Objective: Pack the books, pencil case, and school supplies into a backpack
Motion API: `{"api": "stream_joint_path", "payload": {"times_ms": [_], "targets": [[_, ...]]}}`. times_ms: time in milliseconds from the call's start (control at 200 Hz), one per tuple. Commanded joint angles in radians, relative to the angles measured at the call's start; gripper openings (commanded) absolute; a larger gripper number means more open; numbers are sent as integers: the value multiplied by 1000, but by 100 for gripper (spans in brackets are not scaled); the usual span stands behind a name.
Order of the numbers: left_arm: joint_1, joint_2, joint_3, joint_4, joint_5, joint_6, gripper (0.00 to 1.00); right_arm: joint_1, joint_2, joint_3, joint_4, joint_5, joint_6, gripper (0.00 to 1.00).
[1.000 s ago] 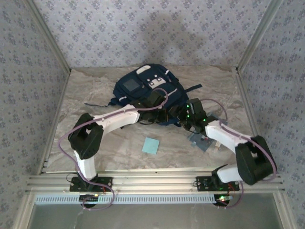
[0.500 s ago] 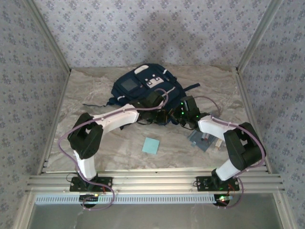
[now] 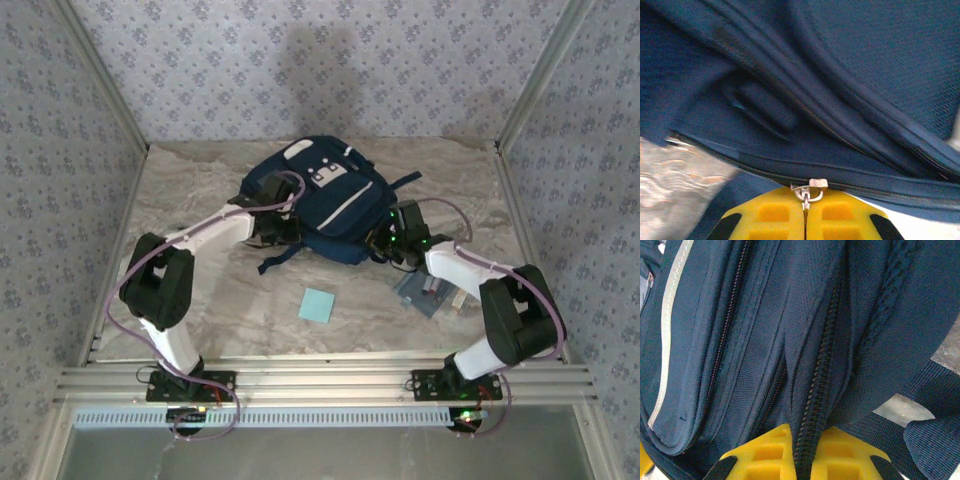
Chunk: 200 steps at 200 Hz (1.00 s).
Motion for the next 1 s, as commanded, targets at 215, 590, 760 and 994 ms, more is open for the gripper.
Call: {"api": "stream_joint_path", "payload": {"times_ms": [215,590,760,994], "targets": [[181,91,62,-9,-280,-31,0,-10,-65,-22,-83,58,-101,0],[169,-10,85,-75,-214,-30,67,55,-72,59,-156,53,-194,68],[158,-110,60,-115,-204,-42,91,41,-83,85,-215,38,-198,100],[149,-150,39,-35,-87,-132,92,-27,-126,137,-240,23,-283,100]]}}
